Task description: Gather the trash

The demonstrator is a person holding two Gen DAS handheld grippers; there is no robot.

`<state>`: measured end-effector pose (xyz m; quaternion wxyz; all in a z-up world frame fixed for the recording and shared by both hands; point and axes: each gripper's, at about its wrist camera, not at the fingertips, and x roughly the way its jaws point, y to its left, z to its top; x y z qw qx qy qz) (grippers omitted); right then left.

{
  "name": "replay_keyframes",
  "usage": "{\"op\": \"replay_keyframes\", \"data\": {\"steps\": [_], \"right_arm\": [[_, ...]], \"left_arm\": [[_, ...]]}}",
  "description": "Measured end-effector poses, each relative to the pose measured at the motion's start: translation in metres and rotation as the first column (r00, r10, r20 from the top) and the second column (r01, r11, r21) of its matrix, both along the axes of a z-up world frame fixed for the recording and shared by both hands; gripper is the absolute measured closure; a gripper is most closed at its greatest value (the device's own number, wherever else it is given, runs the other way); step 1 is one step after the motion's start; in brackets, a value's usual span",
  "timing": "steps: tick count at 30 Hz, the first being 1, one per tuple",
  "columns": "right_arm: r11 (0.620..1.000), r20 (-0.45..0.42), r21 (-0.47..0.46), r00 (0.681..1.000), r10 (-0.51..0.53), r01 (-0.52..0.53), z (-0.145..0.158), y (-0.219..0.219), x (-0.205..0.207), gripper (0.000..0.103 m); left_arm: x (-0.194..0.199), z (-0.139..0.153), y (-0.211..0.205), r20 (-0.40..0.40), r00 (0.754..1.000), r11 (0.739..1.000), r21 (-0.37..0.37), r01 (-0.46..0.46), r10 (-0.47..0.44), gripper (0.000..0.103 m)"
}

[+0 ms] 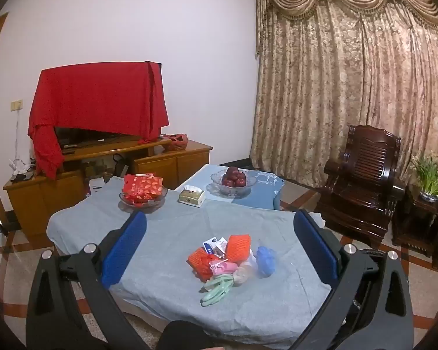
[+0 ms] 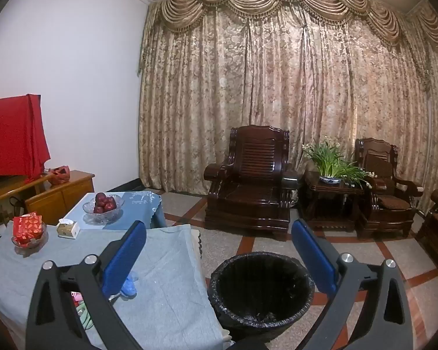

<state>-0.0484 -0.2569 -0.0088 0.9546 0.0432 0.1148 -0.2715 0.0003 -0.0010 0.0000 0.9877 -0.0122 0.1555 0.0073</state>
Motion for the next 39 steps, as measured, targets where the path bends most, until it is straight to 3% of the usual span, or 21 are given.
{"op": "replay_keyframes", "data": {"steps": [31, 39], "right_arm": [[1.000, -0.001, -0.001, 1.000, -0.001, 0.001, 0.002, 0.002, 0.000, 0.006], [1.000, -0.001, 0.002, 1.000, 0.000, 0.000, 0.003, 0.001, -0.002, 0.006]], "left_arm": [[0.000, 0.006, 0.000, 0.011, 1.000, 1.000, -0.012, 0.004, -0.004, 0.005], [0.004, 0.020, 0.000, 0.008, 1.000, 1.000, -0.012, 0.001, -0.001, 0.005]]}}
